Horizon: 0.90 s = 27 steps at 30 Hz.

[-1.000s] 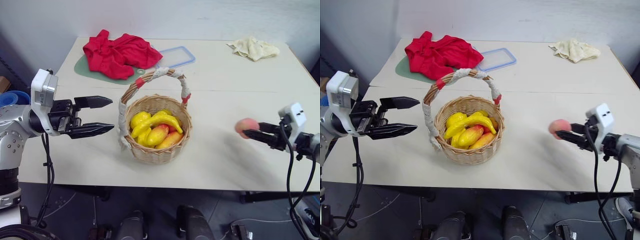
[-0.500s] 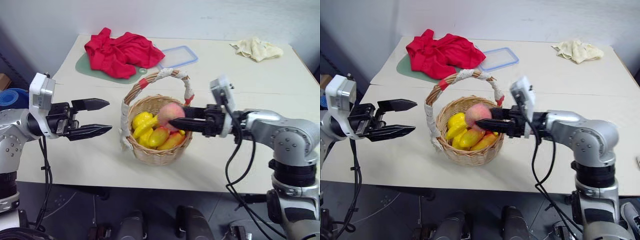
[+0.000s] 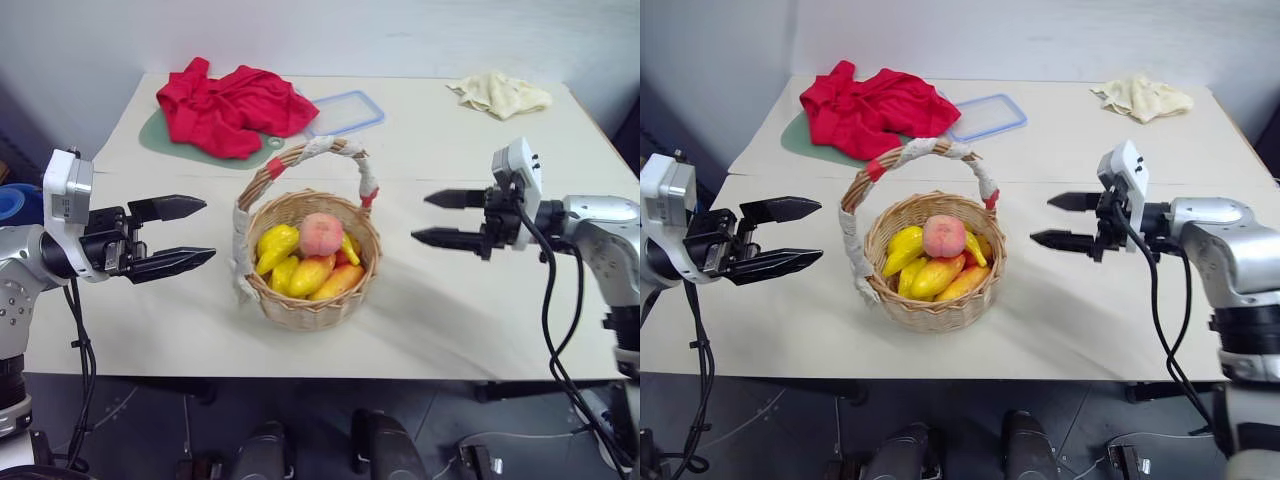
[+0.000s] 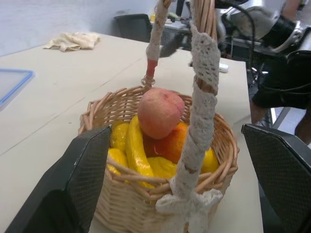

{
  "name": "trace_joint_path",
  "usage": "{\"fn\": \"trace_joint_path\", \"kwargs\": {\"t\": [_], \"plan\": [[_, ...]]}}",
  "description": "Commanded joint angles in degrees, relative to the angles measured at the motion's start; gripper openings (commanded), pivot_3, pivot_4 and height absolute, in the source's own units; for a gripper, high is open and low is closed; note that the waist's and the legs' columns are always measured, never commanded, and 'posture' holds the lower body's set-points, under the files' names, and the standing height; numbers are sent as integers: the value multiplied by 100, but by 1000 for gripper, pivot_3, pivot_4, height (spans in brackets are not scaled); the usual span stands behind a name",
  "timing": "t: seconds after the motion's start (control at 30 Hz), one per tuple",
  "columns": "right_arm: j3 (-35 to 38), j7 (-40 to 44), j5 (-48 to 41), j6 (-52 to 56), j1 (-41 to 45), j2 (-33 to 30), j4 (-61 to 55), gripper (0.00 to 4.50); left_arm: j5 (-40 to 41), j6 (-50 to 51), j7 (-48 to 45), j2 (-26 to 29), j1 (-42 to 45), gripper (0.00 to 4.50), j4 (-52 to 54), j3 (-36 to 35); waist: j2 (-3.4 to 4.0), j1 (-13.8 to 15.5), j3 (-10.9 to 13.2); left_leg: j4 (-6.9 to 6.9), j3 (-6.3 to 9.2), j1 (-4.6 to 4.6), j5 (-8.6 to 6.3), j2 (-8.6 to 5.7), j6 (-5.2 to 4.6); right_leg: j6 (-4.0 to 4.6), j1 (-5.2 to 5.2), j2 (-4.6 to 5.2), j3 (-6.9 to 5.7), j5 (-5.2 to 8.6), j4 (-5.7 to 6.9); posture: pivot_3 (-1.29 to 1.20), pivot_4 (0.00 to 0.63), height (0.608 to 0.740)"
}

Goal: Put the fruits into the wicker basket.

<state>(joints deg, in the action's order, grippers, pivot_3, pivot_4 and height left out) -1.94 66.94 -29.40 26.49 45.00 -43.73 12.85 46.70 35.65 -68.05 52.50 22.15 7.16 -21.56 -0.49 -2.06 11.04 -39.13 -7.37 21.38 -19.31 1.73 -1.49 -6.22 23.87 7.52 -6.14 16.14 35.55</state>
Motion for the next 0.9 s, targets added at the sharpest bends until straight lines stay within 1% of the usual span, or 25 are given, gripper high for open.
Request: {"fn": "trace_joint_path", "kwargs": {"t": [0.03, 0.17, 0.27, 0.3, 0.33, 0.4, 0.47, 0.5, 0.57, 0.67, 0.7, 0.83, 0.9], "plan": [[-65, 292, 303, -783, 515, 410, 551, 4489, 54, -90, 20, 12, 38, 4500, 146, -100, 1, -30, 1, 1, -4, -3, 1, 3, 2, 3, 2, 0, 0, 2, 5, 0, 150, 740], [-355, 685, 532, -1072, 969, 1050, 1070, 4489, 35, -101, 4, 8, 107, 4500, 84, -56, 1, -46, 1, 4, -1, 0, 0, 6, 8, 5, 18, 2, -1, 2, 28, 0, 150, 740], [-417, 1000, 575, -1068, 1257, 1331, 1410, 4489, 28, -98, -3, 3, 135, 4500, 65, -25, 1, -42, 1, 4, 4, 9, -3, 6, 11, 4, 28, 2, -4, 2, 36, 0, 150, 740], [-439, 1175, 514, -884, 1385, 1390, 1463, 4115, 30, -94, -2, -2, 137, 4500, 67, -18, 1, -25, 1, 3, 3, 16, -3, 5, 11, 3, 35, 3, -3, 2, 36, 0, 150, 740], [-452, 1313, 473, -708, 1484, 1429, 1493, 3893, 32, -89, 1, -6, 140, 4500, 68, -12, 1, -2, 1, 2, 4, 21, -3, 4, 11, 3, 39, 4, -4, 1, 37, 0, 150, 740], [-472, 1479, 456, -448, 1607, 1474, 1500, 3275, 31, -89, 9, -16, 131, 4500, 79, -8, 1, 25, 1, 1, 4, 28, -3, 4, 11, 3, 47, 4, -3, 1, 38, 0, 150, 740], [-492, 1612, 495, -323, 1597, 1435, 1390, 2557, 33, -89, 23, -28, 123, 4500, 85, -10, 1, 39, 1, 1, 6, 30, -3, 4, 11, 3, 48, 3, -4, 1, 39, 0, 150, 740], [-467, 1642, 491, -270, 1558, 1402, 1298, 2285, 36, -88, 33, -39, 111, 4500, 97, -14, 1, 42, 1, 1, 8, 30, -3, 4, 11, 3, 48, 3, -5, 1, 39, 0, 150, 740], [-375, 1631, 445, -149, 1442, 1321, 1059, 1530, 42, -96, 48, -66, 85, 4500, 121, -22, 1, 42, 1, 1, 10, 31, -4, 4, 11, 3, 48, 4, -7, 1, 40, 0, 150, 740], [-84, 1440, 115, 398, 1091, 1066, 188, 504, 33, -119, 72, -142, 99, 4500, 136, 26, 1, 43, 1, 1, 10, 38, -4, 4, 12, 3, 55, 4, -8, 1, 40, 0, 150, 740], [31, 1357, -33, 622, 949, 974, -148, 231, 27, -127, 73, -167, 120, 4500, 127, 54, 1, 49, 1, 1, 10, 39, -4, 4, 12, 3, 58, 4, -9, 1, 42, 0, 150, 740], [576, 839, -455, 1231, 273, 540, -1390, 221, -49, -184, -2, -259, 313, 4500, -30, 240, 1, 65, 1, -12, 30, 73, -4, 4, 12, 1, 73, 3, -27, 0, 40, 0, 150, 740], [1129, 342, -682, 1435, -112, 367, -1929, 221, -92, -233, -75, -307, 453, 4500, -157, 380, 1, 76, 1, -13, 30, 77, -4, 1, 12, 1, 74, 4, -31, 0, 36, 0, 150, 740]]}}
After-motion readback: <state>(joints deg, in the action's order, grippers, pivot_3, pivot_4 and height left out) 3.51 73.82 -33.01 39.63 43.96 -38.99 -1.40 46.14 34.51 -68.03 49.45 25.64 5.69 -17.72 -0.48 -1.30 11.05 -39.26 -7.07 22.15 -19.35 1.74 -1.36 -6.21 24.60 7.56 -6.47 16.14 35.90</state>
